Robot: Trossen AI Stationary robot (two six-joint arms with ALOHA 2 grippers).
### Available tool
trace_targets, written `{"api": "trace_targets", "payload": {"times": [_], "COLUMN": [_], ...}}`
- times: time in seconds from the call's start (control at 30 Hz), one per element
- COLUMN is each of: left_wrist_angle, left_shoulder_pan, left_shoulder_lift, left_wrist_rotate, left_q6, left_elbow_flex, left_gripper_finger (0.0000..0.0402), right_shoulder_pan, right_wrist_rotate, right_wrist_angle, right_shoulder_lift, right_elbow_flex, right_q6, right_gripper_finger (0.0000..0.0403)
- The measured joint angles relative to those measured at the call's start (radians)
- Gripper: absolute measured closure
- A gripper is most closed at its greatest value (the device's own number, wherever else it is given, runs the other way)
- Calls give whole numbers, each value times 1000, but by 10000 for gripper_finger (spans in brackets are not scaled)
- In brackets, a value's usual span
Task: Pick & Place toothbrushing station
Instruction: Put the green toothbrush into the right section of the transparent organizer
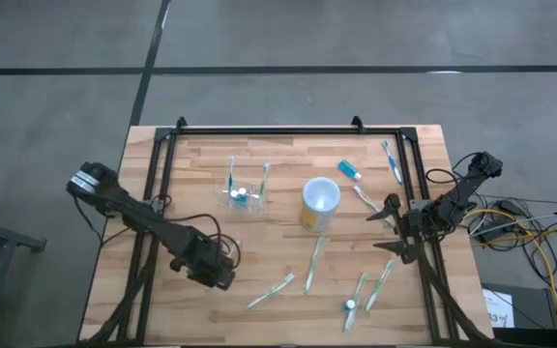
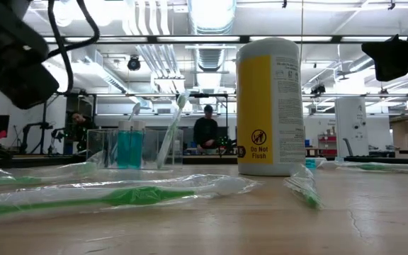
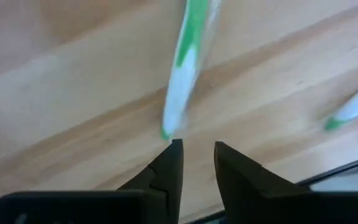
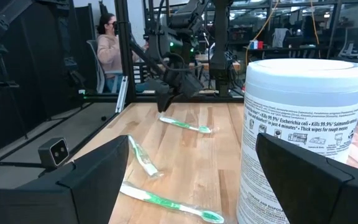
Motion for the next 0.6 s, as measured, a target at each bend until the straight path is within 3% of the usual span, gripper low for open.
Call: {"api": "trace_targets", "payload": {"times": [0.2,0.6], "left_wrist_angle": [-9,4], "left_shoulder_pan": [7,95], "left_shoulder_lift": [-75,-87], "left_wrist_rotate": [-338,-718], "left_q6": [-3,-17], "left_elbow_flex": [1,2], "left_gripper_finger": [307,301], "right_shoulder_pan": [0,0], "right_wrist_rotate": [0,0], "right_wrist_angle": [0,0], "right_shoulder_lift": [0,0], "right_elbow_flex": [0,0], "right_q6": [0,0], "right_gripper_finger": [55,54]}}
